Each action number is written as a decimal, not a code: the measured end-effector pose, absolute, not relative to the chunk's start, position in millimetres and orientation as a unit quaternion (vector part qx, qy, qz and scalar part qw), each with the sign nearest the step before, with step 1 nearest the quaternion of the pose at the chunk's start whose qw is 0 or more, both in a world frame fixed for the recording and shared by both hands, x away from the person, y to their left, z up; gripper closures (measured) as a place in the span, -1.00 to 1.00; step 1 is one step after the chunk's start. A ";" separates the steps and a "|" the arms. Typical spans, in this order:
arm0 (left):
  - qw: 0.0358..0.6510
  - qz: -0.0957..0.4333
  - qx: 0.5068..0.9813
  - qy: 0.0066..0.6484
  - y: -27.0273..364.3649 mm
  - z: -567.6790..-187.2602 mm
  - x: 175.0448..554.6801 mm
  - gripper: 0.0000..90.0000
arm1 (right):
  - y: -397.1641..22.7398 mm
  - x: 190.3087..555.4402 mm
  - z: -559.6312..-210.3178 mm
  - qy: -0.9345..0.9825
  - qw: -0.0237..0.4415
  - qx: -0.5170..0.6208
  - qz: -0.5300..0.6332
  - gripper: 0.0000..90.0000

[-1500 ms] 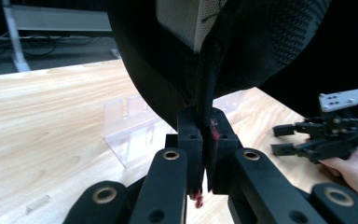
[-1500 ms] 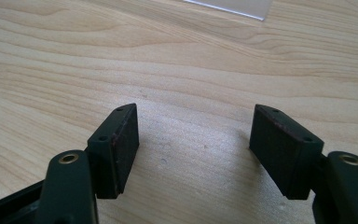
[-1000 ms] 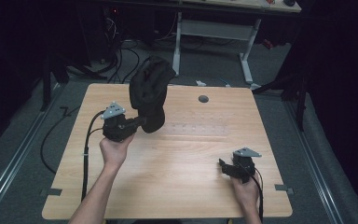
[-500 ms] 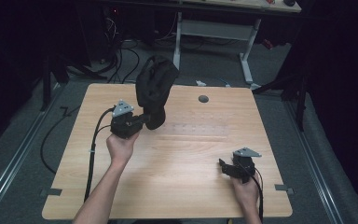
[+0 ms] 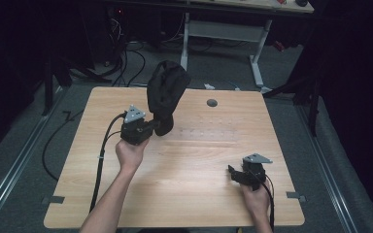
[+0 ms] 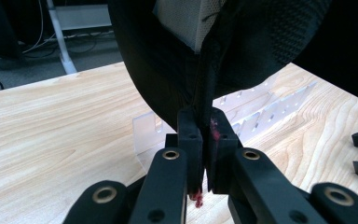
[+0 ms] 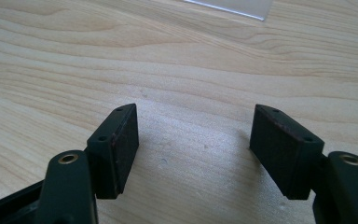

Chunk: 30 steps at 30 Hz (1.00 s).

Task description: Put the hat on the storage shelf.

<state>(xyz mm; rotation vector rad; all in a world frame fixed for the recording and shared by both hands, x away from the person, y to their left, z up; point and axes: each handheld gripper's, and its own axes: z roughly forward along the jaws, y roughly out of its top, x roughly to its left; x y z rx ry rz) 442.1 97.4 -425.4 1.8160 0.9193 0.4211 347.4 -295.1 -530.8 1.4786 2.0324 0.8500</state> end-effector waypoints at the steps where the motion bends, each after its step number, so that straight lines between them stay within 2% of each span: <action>1: 0.507 0.175 0.753 0.382 97.0 -426.2 442.2 0.92 | -295.1 347.4 -530.9 0.743 0.242 0.541 0.311 -0.27; 30: 0.497 0.134 0.757 0.403 99.2 -452.0 442.1 0.90 | -295.1 347.4 -530.9 0.743 0.242 0.541 0.311 -0.27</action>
